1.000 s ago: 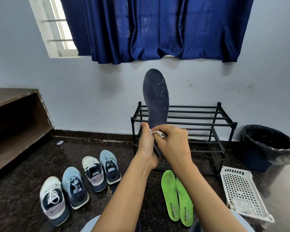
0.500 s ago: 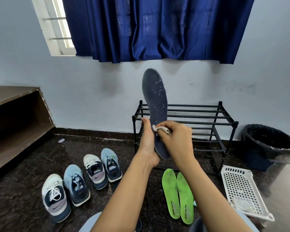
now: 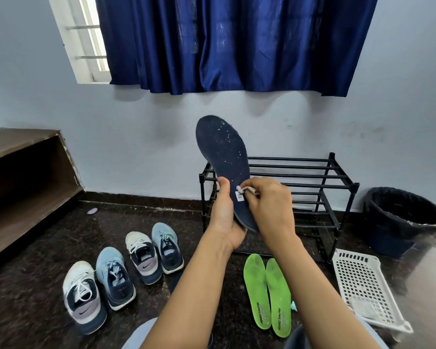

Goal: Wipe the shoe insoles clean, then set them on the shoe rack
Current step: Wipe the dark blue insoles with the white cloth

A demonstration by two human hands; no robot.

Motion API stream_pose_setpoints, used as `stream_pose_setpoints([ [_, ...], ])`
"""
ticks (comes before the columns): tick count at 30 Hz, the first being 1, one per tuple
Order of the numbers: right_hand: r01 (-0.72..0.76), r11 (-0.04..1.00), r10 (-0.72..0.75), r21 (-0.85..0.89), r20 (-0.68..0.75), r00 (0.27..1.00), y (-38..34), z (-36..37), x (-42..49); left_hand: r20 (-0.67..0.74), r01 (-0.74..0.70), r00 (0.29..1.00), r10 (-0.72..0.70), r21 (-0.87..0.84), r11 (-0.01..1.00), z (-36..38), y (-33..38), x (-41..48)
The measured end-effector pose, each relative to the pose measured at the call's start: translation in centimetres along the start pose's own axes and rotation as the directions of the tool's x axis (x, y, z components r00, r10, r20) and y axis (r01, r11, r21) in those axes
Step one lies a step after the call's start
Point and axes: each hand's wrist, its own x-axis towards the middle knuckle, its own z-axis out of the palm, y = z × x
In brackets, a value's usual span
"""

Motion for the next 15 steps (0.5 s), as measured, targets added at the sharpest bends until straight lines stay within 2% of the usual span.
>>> stream_pose_setpoints([
  [2, 0.032, 0.999, -0.032, -0.019, -0.042, 0.999, 0.0, 0.0, 0.0, 0.017, -0.011, 1.000, 0.011, -0.023, 1.000, 0.0, 0.3, 0.0],
  [4, 0.032, 0.999, -0.032, 0.009, -0.027, 0.999, -0.1, -0.2, -0.2, 0.025, -0.014, 1.000, 0.014, -0.014, 1.000, -0.1, 0.7, 0.0],
  [8, -0.083, 0.992, 0.059, 0.097, 0.225, 0.972, -0.2, -1.0, -1.1, 0.024, -0.030, 0.999, 0.032, -0.069, 0.997, -0.5, 1.5, 0.4],
  [9, -0.086, 0.990, 0.057, 0.108, 0.248, 0.967, -0.2, -1.0, -1.2, 0.022, -0.045, 0.999, 0.047, -0.084, 0.995, -0.6, 1.7, 0.5],
  [11, -0.066, 0.991, 0.040, 0.120, 0.206, 0.978, -0.3, -0.8, -1.1, 0.009, -0.059, 0.998, 0.060, -0.072, 0.996, -0.7, 1.8, 0.4],
  [15, 0.001, 0.999, 0.000, 0.048, -0.022, 1.000, -0.1, 0.0, -0.2, 0.021, -0.038, 0.999, 0.038, -0.028, 0.999, -0.5, 1.2, -0.2],
])
